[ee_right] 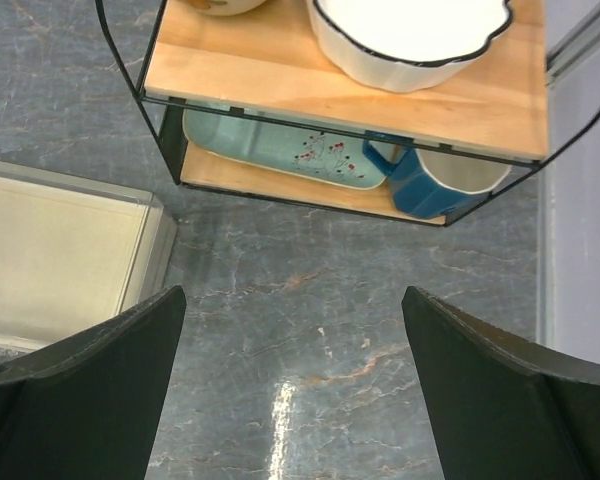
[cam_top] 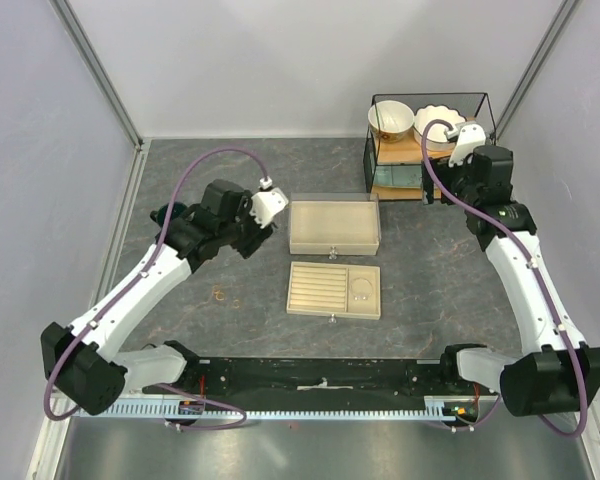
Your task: Organize the mixed jewelry
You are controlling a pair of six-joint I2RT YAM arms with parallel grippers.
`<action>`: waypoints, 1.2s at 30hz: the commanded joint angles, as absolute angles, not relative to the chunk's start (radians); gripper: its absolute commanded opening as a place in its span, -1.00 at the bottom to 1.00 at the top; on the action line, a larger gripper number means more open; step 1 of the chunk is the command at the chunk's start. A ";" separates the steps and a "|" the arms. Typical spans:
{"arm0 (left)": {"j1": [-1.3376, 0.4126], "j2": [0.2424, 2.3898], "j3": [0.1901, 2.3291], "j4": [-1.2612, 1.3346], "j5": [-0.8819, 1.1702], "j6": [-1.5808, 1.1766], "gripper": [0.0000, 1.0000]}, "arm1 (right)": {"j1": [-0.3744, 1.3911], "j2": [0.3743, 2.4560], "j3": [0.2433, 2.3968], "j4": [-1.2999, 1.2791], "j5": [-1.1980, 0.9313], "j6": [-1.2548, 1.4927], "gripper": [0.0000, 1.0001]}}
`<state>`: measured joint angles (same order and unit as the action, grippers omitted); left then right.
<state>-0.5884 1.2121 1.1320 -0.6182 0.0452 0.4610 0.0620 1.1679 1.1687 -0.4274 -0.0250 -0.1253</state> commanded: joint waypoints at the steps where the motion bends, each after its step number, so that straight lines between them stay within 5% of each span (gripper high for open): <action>1: -0.471 1.178 1.023 -0.660 -0.025 0.431 0.33 | 0.084 1.204 1.192 -0.393 -0.074 -0.077 0.96; 11: -0.086 1.241 0.914 -0.621 0.153 0.465 0.22 | 0.181 1.216 1.220 -0.403 -0.021 -0.106 0.96; 36: -0.037 1.578 0.962 -0.517 0.201 0.262 -0.22 | 0.202 1.207 1.183 -0.403 -0.008 -0.127 0.96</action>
